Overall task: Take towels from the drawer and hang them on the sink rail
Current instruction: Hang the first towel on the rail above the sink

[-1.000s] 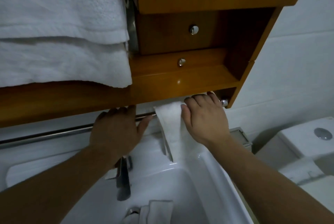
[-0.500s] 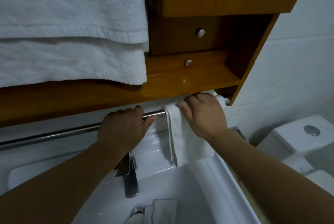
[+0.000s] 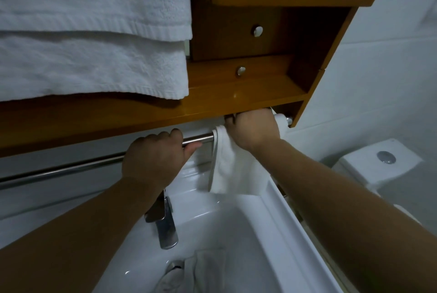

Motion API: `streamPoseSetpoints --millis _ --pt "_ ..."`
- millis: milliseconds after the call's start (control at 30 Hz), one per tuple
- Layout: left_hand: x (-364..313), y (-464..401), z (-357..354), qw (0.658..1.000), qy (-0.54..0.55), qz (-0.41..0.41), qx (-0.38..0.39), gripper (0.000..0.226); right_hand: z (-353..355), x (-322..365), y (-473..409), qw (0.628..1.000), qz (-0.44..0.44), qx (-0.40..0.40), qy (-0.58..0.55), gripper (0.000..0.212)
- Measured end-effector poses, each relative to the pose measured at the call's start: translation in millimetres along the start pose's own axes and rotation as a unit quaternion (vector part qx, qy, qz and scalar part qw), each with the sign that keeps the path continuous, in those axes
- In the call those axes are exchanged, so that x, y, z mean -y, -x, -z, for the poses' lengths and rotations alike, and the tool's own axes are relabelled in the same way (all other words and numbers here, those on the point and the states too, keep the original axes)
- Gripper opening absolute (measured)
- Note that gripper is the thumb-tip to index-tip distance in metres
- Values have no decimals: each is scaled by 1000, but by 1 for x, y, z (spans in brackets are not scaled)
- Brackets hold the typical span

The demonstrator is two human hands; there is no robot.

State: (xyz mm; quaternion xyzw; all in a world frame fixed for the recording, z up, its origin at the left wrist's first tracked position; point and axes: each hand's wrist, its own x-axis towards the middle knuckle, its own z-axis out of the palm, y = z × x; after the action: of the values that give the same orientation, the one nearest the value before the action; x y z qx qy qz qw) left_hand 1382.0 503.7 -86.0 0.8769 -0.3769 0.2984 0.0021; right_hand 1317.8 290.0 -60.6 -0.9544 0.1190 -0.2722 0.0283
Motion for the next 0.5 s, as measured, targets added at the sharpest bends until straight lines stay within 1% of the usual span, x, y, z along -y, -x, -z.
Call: streamPoseSetpoints --millis 67,133,167,267,333,433,500 --pt "0 -1 -1 1000 -3 0 -7 57 -10 2 16 997 19 -73 27 30" --pt "-1 -1 -2 1000 -2 2 -14 56 -14 5 31 994 23 -103 23 34" --pt "-1 0 -3 1000 0 3 -15 56 -14 6 36 994 21 -104 20 37" --pt "-1 0 -3 1000 2 5 -15 59 -16 11 50 996 35 -67 55 49" --pt "0 0 -4 1000 -1 4 -19 59 -14 14 47 997 29 -36 64 56" --pt "0 -1 -5 1000 -5 -7 -22 57 -6 18 33 997 35 10 65 61" --pt "0 -1 -5 1000 -4 -10 -22 57 0 16 22 995 59 51 62 63"
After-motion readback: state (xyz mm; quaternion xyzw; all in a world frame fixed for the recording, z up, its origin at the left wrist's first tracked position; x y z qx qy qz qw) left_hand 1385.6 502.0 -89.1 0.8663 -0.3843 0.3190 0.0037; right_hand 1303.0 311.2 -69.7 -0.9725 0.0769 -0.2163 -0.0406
